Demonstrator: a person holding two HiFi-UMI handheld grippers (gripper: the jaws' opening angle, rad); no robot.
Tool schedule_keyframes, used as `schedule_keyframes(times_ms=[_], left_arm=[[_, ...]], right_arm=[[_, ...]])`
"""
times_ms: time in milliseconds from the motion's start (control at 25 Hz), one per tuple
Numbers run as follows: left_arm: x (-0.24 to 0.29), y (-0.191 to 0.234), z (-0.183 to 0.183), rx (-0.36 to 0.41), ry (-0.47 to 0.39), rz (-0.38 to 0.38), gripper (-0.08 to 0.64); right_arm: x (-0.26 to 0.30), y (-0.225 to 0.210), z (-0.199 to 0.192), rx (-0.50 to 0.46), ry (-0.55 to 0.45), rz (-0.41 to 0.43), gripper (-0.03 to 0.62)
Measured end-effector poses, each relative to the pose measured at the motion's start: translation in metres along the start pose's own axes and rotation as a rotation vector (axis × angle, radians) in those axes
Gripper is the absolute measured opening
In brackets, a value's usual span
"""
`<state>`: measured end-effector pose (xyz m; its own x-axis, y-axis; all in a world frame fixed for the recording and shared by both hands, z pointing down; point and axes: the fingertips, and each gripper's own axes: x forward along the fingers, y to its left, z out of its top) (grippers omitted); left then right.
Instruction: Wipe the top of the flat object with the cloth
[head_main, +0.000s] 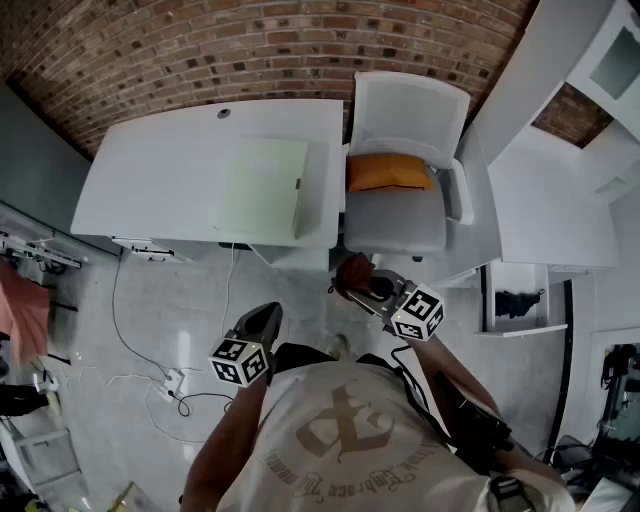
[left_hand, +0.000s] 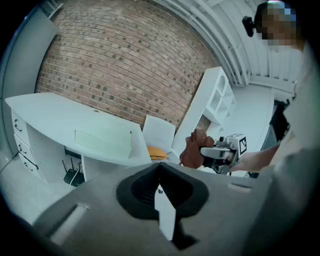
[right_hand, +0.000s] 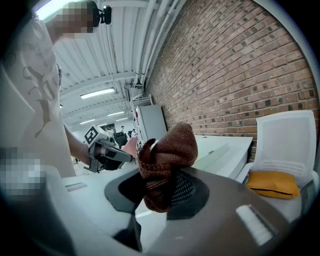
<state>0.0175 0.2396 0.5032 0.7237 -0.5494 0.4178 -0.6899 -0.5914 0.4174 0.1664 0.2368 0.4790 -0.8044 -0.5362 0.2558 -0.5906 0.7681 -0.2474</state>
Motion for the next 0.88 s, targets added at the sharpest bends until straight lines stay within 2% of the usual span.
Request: schedule_keyframes(times_ms=[440,680,880], left_arm=[[-0.010,0.006,-0.007,-0.010,-0.007,0.023,0.002],[-0.009,0.006,-0.010,-0.031,-0.011,0.029,0.002],[-0.005,0.001,-0.007,-0.034,-0.023,0.025,0.002]], right_arm=[[0.002,-0.001,0.001,-0.010,0.001,-0.013,0.098],[0.001,-0.005,0.010,0.077,-0.058,-0.001,0.097],[0.001,-0.002,0.013,0.005,-0.038,0.020,0.095]])
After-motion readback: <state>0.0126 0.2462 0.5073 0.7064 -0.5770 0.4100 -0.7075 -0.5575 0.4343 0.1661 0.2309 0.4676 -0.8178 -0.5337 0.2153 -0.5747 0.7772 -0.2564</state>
